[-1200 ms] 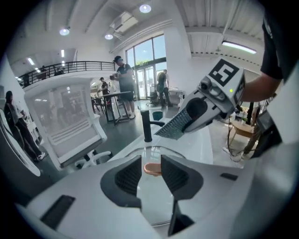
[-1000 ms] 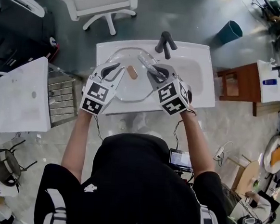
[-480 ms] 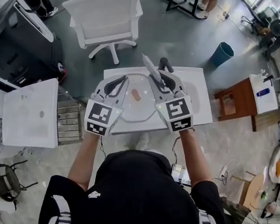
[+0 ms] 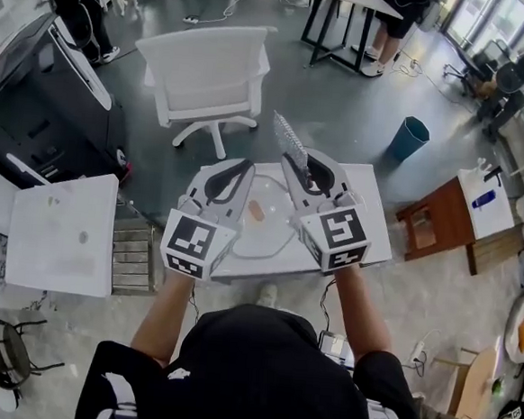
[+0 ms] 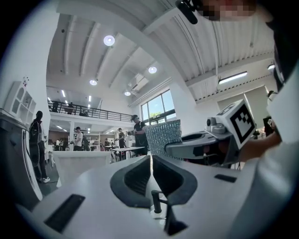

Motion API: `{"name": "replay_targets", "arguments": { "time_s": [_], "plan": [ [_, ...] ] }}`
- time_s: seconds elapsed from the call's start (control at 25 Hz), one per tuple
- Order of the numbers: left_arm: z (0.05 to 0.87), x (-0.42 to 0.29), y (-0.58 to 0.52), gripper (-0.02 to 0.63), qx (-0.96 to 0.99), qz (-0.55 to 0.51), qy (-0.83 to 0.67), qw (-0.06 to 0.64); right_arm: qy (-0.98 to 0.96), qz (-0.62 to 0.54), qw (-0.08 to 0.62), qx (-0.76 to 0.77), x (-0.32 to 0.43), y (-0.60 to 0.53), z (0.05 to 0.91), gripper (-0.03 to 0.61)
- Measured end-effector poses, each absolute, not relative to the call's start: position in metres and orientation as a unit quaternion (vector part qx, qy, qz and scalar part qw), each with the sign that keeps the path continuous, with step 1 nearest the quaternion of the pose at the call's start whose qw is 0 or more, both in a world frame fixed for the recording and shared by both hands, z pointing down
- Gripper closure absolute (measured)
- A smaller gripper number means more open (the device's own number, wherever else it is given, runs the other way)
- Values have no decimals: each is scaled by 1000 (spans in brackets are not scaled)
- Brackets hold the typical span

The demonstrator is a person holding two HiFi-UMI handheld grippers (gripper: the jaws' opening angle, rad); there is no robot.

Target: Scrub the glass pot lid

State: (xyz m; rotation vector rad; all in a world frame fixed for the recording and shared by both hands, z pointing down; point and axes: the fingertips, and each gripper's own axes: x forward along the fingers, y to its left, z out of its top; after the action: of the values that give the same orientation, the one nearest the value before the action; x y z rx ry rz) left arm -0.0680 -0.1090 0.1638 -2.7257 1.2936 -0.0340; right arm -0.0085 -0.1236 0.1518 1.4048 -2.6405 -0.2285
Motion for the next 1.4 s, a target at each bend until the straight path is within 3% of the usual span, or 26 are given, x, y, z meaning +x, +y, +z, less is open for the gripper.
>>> {"name": "replay_targets", "arguments": {
  "time_s": [0.48, 1.4],
  "plan": [
    [132, -81, -101, 598, -895, 15, 439, 73, -878, -81, 33, 471, -11, -120, 130, 503],
    [135, -81, -107, 600, -893, 25, 445, 66, -879, -68, 35, 471, -6, -126, 141, 506]
  ]
}}
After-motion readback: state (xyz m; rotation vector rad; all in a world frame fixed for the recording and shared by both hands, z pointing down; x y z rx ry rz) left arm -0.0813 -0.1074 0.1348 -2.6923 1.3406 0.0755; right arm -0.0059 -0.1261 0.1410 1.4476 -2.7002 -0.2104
